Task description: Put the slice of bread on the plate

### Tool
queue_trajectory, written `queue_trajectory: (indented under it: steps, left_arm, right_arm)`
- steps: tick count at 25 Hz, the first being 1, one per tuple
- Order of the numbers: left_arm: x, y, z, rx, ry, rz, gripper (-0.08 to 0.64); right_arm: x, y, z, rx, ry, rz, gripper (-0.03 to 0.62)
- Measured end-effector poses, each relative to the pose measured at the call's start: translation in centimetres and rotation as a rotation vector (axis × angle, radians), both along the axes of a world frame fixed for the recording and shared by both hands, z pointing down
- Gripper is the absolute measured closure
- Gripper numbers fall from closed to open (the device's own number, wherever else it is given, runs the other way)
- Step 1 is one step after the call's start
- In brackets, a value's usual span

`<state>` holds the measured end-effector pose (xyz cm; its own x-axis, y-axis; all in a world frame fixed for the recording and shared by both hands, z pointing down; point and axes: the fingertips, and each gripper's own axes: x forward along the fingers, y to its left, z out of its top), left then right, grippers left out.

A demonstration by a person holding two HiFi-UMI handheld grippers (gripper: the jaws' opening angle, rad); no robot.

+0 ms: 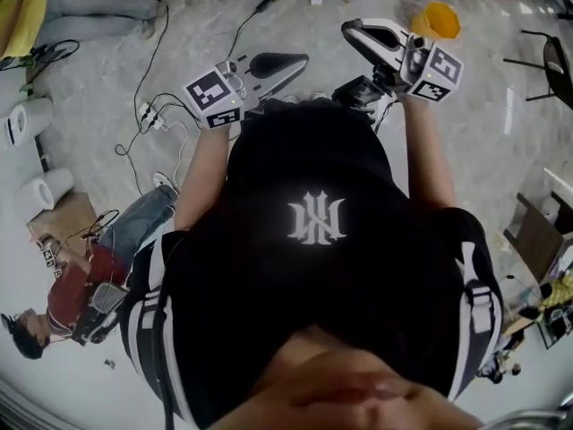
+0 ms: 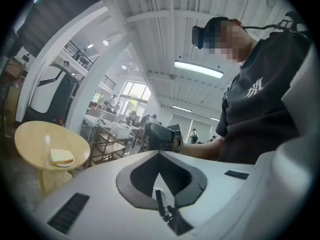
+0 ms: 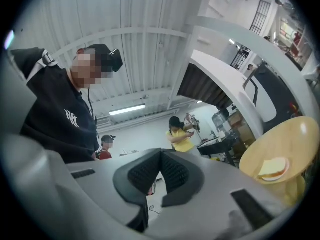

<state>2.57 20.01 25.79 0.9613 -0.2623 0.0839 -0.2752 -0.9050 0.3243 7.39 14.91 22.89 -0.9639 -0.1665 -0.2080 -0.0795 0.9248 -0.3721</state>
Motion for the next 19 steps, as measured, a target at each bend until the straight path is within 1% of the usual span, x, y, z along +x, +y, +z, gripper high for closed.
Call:
queue_trajectory:
  steps: [3,7,8,11,12,15,16,19]
  left_arm:
    - [-0.6,0.4,0.8,-0.022,0.001,-0.020,0.552]
    - [-0.7,1.5,1.7,-0.043,-0.003,-0.027,0.552]
    - [-0.8,1.7,2.0,-0.044,-0.017,-0.027,0.552]
    - [-1.0,2.4,3.8,-0.025,-0.097,-0.023,0.553]
    - [-0.9,2.6,4.0,-0.021,-0.108,-0.014,0.553]
    - [0.5,2.4,4.4,-0.035,-0.104,0.015,0.552]
    - [1.1,2.1,5.0,-0.045,-0.119,0.023,0.552]
    - [2.6,1.6,8.1,-0.076,-0.219,0.043,0.552]
  right_arm:
    - [-0.8,0.0,-0.1,0.010,-0.019,-0.026,0.595]
    - [-0.8,0.7,0.7,-0.012,-0.019,-0.040,0.595]
    - [-0.9,0.9,0.7,-0.017,-0.020,-0.041,0.595]
    - [-1.3,1.5,0.6,-0.023,-0.022,-0.041,0.594]
    - [-1.3,1.6,0.6,-0.022,-0.020,-0.041,0.595]
    - [-0.7,1.4,0.9,-0.022,-0.010,-0.041,0.595]
    - [-0.3,1.3,1.0,-0.027,-0.013,-0.043,0.594]
    - [1.0,1.4,0.9,-0.045,-0.037,-0.057,0.595]
